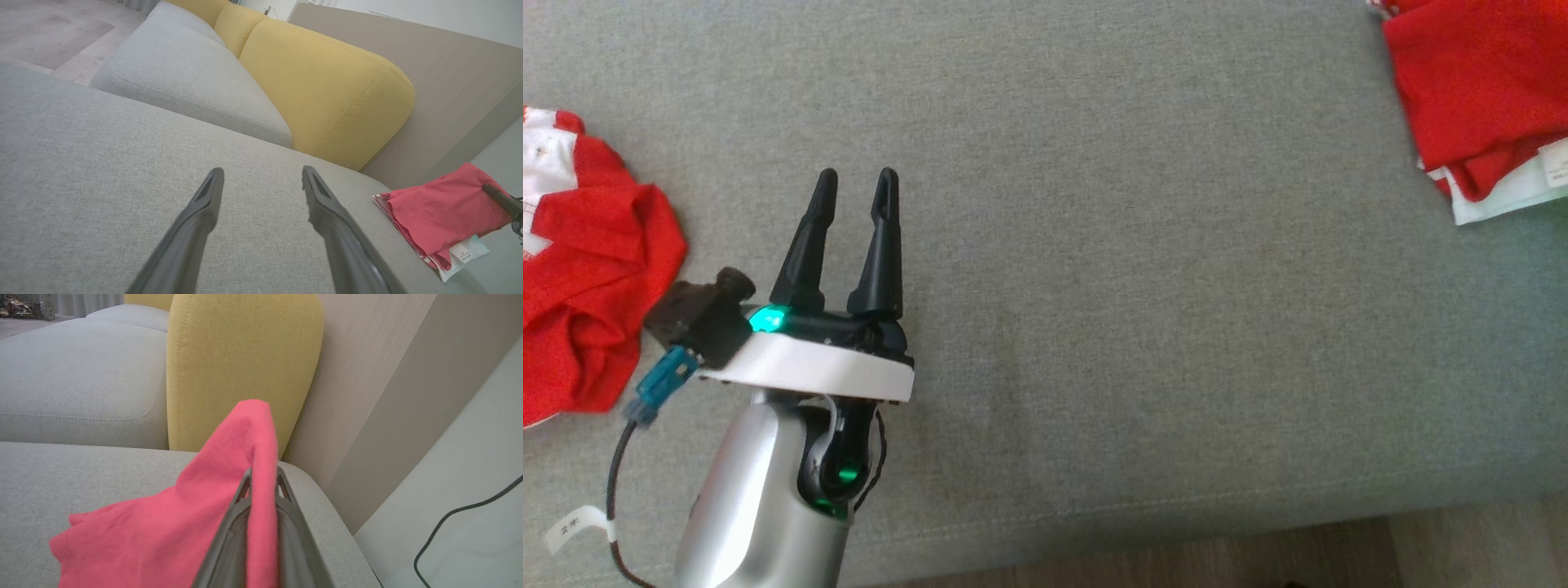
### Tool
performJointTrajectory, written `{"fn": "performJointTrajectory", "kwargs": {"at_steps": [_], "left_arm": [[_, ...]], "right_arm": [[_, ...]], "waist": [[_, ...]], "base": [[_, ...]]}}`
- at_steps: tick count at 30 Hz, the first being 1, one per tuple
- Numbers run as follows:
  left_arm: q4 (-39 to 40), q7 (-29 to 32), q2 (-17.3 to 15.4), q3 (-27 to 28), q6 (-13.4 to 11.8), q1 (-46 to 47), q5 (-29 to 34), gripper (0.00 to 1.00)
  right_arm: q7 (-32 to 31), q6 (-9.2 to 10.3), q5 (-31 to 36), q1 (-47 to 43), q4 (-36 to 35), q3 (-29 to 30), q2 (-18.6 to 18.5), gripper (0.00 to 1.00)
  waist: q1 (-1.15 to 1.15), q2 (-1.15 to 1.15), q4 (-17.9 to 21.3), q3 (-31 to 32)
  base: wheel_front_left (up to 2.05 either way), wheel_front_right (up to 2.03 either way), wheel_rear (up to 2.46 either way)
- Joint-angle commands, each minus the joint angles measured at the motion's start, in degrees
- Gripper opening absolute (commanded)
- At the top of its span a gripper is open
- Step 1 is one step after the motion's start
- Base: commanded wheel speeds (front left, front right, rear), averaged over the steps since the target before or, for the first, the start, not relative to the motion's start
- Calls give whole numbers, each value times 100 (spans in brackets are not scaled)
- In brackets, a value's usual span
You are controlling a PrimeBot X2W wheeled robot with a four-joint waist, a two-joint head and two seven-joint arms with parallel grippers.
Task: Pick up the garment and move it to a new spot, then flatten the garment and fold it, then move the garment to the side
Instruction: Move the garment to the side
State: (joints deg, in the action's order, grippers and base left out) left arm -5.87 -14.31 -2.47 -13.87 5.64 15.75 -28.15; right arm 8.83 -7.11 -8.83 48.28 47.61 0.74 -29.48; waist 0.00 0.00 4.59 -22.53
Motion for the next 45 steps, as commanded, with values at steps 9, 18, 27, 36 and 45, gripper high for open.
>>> {"fn": "performJointTrajectory", "kwargs": {"at_steps": [9,18,27,36,45], "left_arm": [[157,-69,-41,200,39,64,14,100],[129,-69,-41,240,37,90,13,100],[69,-69,-41,235,11,50,-149,100],[150,-69,-41,349,-86,-146,-311,100],[70,-69,-41,321,-138,-371,-340,100]], "right_arm": [[-170,-37,-121,41,-252,162,-82,49],[-349,-37,-680,18,-744,182,134,100],[-512,-37,-603,-168,-1887,-189,420,100],[-482,-37,-724,-987,-3021,-751,1071,100],[-47,-37,-710,-2124,-3573,-877,1727,100]], "waist": [[0,0,-16,-33],[0,0,-10,-14],[0,0,-126,361],[0,0,-258,930],[0,0,-401,1269]], "base": [[0,0,0],[0,0,0],[0,0,0],[0,0,0],[0,0,0]]}}
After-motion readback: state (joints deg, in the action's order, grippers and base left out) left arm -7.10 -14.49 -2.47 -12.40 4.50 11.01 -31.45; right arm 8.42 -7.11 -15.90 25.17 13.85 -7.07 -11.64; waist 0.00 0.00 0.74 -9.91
